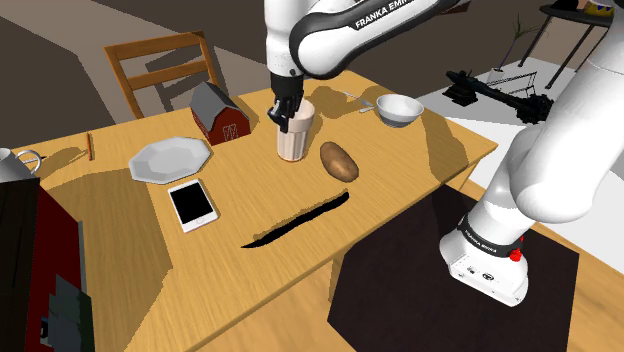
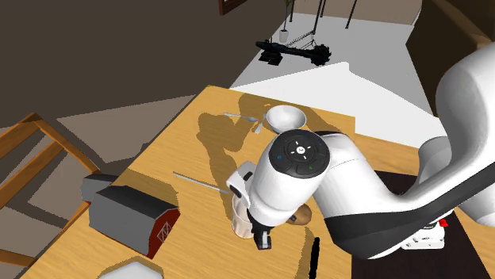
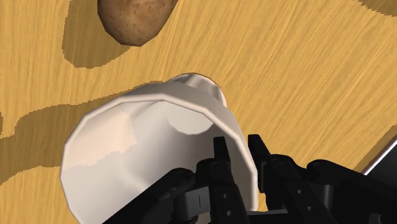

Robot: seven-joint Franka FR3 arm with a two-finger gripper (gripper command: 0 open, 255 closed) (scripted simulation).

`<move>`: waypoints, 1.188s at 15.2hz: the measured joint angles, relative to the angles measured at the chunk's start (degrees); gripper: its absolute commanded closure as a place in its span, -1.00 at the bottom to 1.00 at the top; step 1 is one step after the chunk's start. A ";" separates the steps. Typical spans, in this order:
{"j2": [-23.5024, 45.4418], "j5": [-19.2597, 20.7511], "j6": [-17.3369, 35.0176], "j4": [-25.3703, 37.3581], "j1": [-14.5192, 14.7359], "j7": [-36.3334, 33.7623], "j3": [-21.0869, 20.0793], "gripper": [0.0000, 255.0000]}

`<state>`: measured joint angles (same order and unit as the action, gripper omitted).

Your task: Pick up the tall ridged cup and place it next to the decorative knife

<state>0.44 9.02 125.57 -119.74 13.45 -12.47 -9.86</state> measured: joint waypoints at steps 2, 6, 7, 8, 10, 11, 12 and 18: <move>0.57 0.27 1.40 -0.84 -0.06 -0.18 0.07 1.00; 2.01 1.03 4.65 -2.75 -0.03 -1.10 0.08 1.00; 2.23 1.13 5.05 -2.95 -0.06 -1.14 0.11 1.00; 2.32 1.17 5.25 -3.05 -0.07 -1.18 0.12 1.00; 2.38 1.21 5.41 -3.13 -0.07 -1.22 0.12 1.00; 2.38 1.21 5.43 -3.15 -0.06 -1.23 0.12 1.00; 2.38 1.22 5.44 -3.16 -0.06 -1.24 0.12 1.00; 2.36 1.23 5.48 -3.16 -0.06 -1.24 0.12 -1.00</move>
<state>2.80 10.24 131.05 -122.90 13.39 -13.71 -9.74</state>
